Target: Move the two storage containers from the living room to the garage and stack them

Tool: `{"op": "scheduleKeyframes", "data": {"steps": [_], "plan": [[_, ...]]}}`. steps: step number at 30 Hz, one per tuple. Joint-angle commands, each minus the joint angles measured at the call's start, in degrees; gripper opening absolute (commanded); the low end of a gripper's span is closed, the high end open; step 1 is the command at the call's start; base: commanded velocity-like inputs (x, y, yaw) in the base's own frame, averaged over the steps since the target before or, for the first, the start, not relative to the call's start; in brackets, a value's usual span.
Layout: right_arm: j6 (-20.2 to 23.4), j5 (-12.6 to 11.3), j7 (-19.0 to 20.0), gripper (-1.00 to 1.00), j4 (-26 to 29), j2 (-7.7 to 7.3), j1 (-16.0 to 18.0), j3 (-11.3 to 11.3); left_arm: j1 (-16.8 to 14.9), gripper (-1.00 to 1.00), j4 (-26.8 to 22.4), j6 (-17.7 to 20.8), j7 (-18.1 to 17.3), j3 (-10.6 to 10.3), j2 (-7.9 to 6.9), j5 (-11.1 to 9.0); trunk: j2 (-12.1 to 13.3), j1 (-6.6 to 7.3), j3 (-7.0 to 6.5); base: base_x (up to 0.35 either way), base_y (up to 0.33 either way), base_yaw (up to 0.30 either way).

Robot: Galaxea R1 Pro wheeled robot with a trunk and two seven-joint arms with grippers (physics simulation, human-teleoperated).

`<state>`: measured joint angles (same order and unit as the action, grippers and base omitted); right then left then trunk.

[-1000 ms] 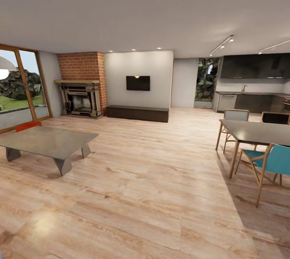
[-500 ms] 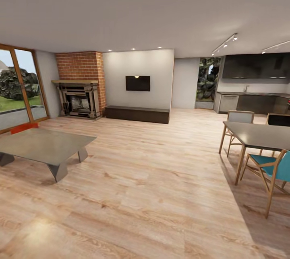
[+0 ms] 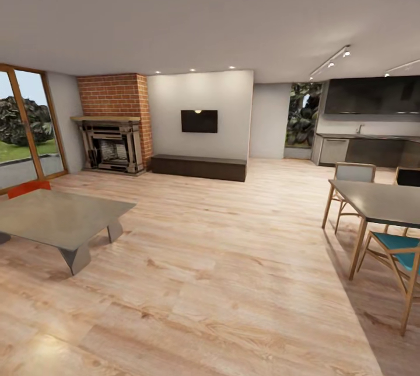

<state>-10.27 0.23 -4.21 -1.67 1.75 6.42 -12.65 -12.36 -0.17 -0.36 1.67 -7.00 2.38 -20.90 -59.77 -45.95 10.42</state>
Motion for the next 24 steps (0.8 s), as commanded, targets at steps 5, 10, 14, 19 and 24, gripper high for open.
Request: {"op": "scheduleKeyframes", "data": {"steps": [5,10,14,19,24], "plan": [[-0.27,0.02,-0.27,1.0,-0.18,0.09,0.08,-0.36,-0.04,1.0,-0.01,-0.04,0.12,-0.5,0.05,-0.44,-0.04,-0.04,0.08,0.331,0.0,0.0],[-0.33,-0.01,-0.27,1.0,-0.18,0.03,0.08,-0.37,-0.03,1.0,-0.01,-0.07,0.14,-0.51,0.04,-0.46,-0.04,-0.04,0.08,0.332,0.0,0.0],[-0.35,0.02,-0.27,1.0,-0.18,0.02,0.08,-0.4,-0.03,1.0,-0.01,-0.08,0.17,-0.49,0.03,-0.46,-0.04,-0.04,0.08,0.331,0.0,0.0],[-0.28,0.03,-0.27,1.0,-0.18,0.14,0.08,-0.42,-0.03,1.0,-0.01,-0.08,0.16,-0.5,0.05,-0.46,-0.04,-0.04,0.08,0.332,0.0,0.0],[-0.28,0.03,-0.27,1.0,-0.18,0.16,0.08,-0.4,-0.03,1.0,-0.01,-0.08,0.16,-0.5,0.08,-0.46,-0.04,-0.04,0.08,0.332,0.0,0.0]]}}
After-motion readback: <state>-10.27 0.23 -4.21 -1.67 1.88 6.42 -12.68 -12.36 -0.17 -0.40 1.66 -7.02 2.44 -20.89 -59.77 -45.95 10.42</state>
